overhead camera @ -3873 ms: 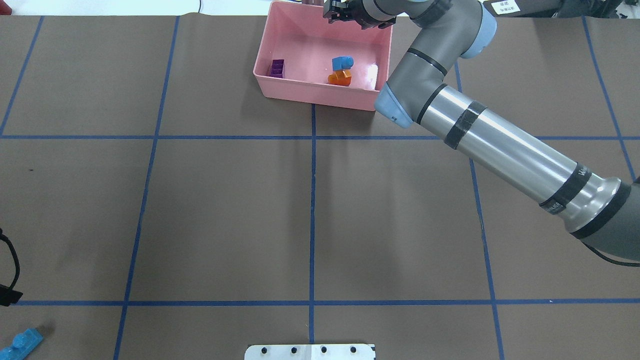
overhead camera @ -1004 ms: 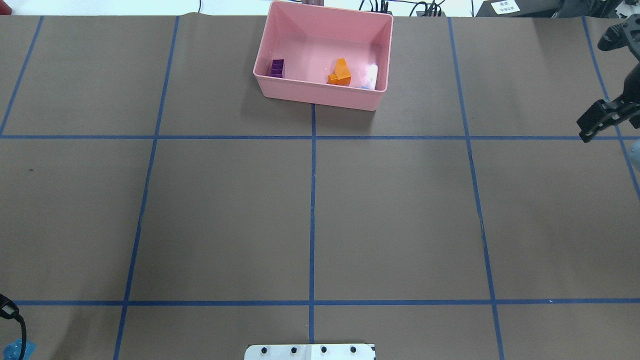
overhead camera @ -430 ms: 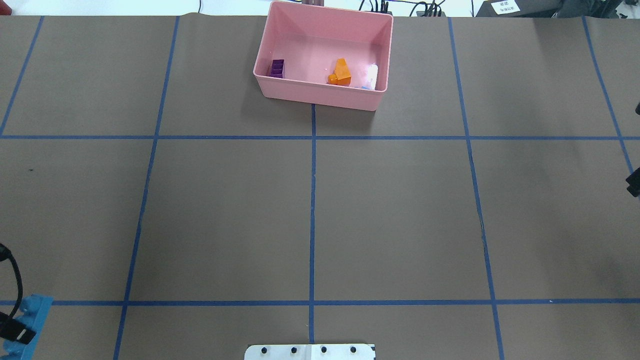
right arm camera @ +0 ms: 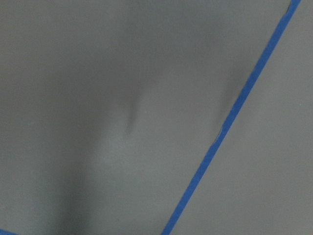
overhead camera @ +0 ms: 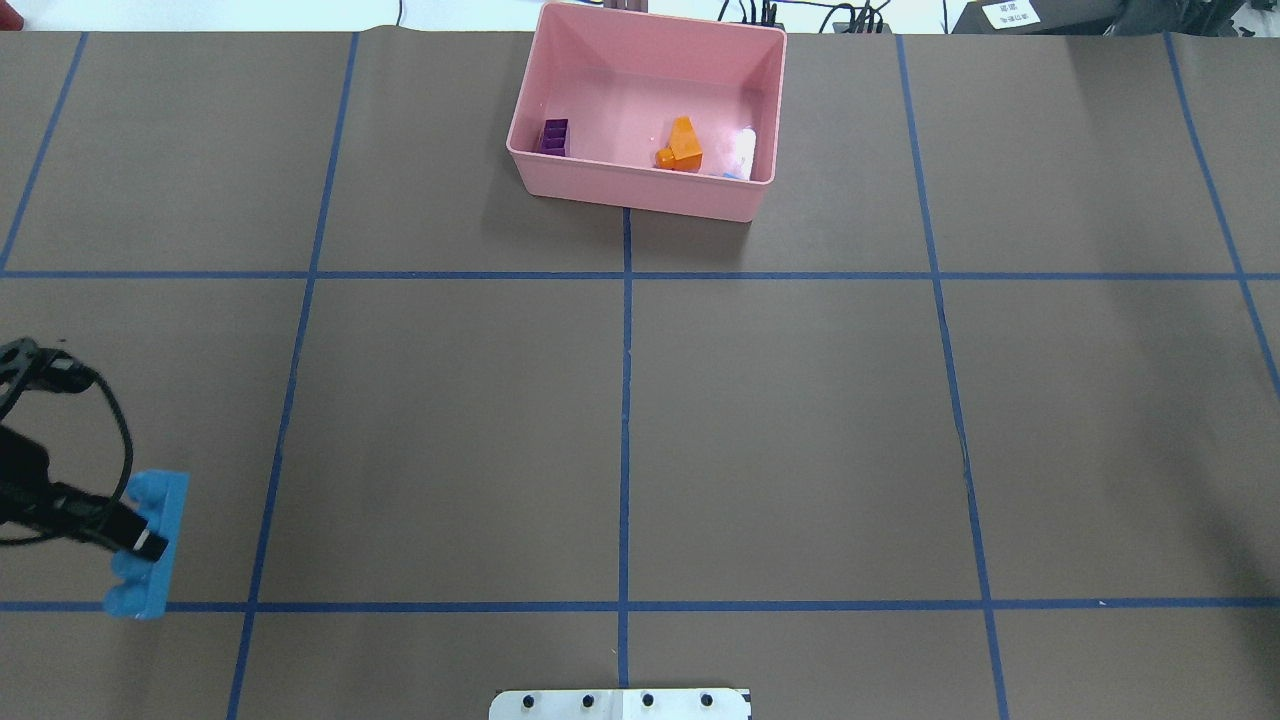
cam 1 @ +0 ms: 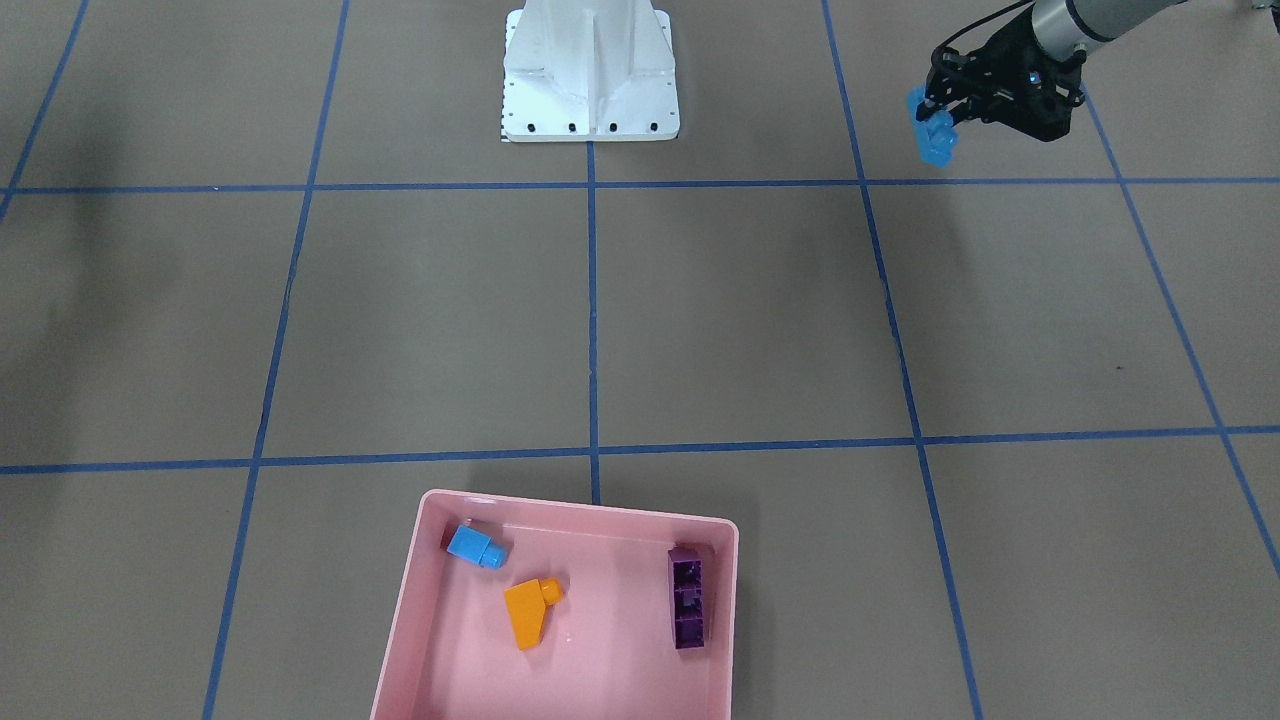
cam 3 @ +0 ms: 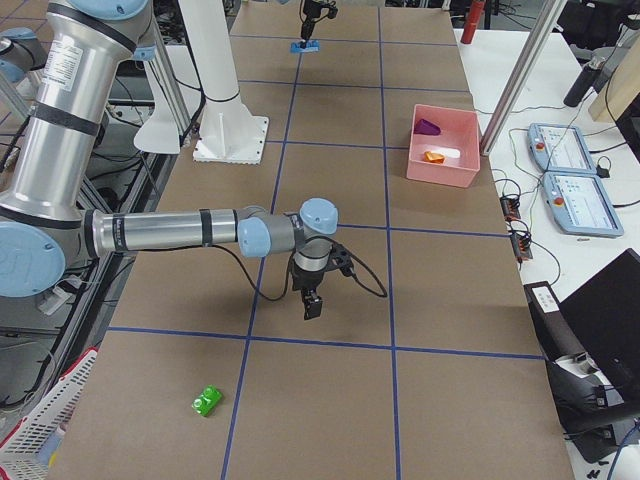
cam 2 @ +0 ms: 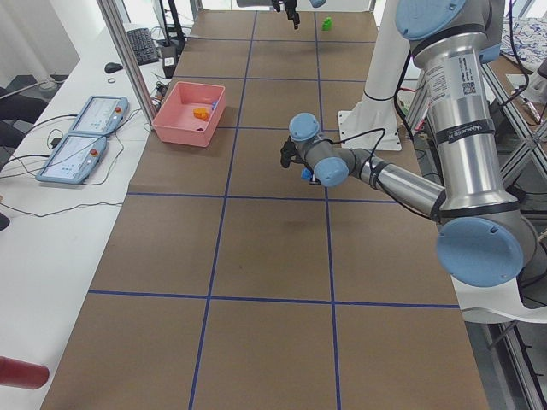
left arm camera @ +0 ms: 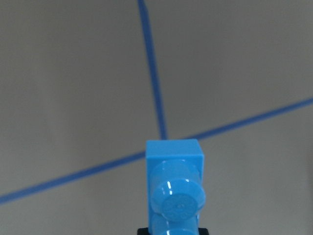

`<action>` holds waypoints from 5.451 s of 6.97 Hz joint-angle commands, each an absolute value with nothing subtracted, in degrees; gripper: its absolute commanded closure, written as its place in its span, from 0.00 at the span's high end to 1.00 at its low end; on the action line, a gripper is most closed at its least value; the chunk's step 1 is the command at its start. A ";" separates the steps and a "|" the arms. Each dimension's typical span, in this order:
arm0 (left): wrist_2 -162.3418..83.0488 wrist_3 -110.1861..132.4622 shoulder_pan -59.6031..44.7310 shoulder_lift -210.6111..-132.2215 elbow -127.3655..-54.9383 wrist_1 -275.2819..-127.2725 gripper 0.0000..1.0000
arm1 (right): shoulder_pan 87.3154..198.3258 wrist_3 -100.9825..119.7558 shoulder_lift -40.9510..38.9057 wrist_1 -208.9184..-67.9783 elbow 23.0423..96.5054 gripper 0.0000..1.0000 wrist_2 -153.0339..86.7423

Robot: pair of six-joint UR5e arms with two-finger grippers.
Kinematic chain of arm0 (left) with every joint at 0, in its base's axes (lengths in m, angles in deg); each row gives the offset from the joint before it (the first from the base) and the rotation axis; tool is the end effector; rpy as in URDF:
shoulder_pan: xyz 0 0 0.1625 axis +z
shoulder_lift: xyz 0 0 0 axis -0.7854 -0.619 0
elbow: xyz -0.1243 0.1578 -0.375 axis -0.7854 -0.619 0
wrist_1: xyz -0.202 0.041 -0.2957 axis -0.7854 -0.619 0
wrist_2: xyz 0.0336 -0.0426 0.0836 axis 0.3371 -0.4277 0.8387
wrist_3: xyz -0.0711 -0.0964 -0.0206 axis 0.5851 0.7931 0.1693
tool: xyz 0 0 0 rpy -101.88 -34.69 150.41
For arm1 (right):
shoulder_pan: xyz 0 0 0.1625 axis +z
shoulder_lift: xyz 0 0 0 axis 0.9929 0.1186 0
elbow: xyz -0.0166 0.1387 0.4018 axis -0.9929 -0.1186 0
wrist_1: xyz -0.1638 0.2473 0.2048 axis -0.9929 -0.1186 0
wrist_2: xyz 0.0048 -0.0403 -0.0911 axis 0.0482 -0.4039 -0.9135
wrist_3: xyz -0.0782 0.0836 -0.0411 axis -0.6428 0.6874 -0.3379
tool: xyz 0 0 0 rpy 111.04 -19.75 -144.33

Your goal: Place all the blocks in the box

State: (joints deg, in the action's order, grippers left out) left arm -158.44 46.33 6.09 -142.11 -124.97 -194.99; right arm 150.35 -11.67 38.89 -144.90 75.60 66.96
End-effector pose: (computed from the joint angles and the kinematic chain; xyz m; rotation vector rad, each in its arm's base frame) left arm 0.2210 -0.2830 0.4241 -0.1095 1.1011 0.2576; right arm -0.0551 -0.3032 0.6600 0.0056 -0.5922 -0.4935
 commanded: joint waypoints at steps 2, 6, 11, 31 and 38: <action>-161.29 46.76 -2.37 -168.29 -123.50 -169.50 0.00 | 150.60 -21.49 46.91 -136.89 72.17 1.00 66.79; -160.85 50.08 -5.19 -180.10 -114.71 -169.72 0.00 | 150.51 -30.93 50.63 -123.79 59.63 1.00 66.44; -159.01 54.24 -6.16 -196.18 -98.12 -172.71 0.00 | 150.51 -33.92 55.99 -120.33 55.64 0.99 66.88; -116.29 89.41 9.93 -215.55 -53.09 -218.42 1.00 | 177.58 -30.08 36.79 -141.74 76.99 0.00 73.21; -144.04 82.76 -9.21 -203.01 -64.06 -213.93 1.00 | 155.11 20.85 -3.33 -142.12 70.53 0.00 79.81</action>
